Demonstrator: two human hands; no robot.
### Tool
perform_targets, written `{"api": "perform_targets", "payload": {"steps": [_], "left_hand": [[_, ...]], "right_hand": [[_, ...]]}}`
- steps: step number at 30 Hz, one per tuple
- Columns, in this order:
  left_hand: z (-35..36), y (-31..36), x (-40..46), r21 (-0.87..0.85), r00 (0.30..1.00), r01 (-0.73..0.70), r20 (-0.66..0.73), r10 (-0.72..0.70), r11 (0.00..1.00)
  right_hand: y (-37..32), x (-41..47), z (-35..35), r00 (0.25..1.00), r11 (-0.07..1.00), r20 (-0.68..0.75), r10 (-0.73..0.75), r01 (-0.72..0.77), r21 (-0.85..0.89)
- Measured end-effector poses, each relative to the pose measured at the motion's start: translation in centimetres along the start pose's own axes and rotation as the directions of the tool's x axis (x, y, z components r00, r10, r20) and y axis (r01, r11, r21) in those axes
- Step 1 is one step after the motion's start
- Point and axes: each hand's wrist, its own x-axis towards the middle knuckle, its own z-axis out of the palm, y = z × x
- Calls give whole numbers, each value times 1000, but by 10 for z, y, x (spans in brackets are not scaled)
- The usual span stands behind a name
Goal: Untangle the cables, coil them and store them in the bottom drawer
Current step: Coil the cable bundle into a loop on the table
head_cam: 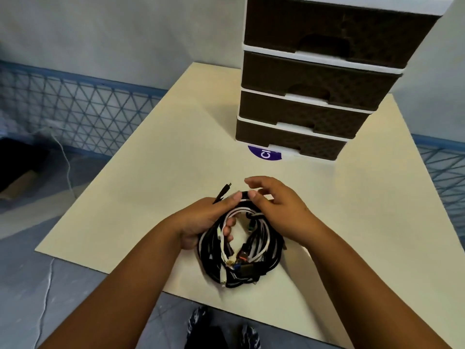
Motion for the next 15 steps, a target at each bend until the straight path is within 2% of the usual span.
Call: {"api": "perform_targets", "payload": {"steps": [3,5,7,11,15], "left_hand": [[-1,1,3,-150,1000,25,-7,-26,988],[-6,0,6,-267,998,-30,-55,16,963],[-8,-1,8,-254,992,-78,-120,48,964],[-5,-1,3,-101,976,-102,-204,80,990],[-6,0,3,-165,978,-138,-178,108,977]], "right_hand": [[0,11,9,998,992,65,5,-13,123],[3,13,13,999,984,38,9,-16,176],[6,12,16,1000,984,-3,1,-1,179],[8,9,20,997,976,-68,25,-9,219],[10,4,17,995,960,-93,43,-15,280]]}}
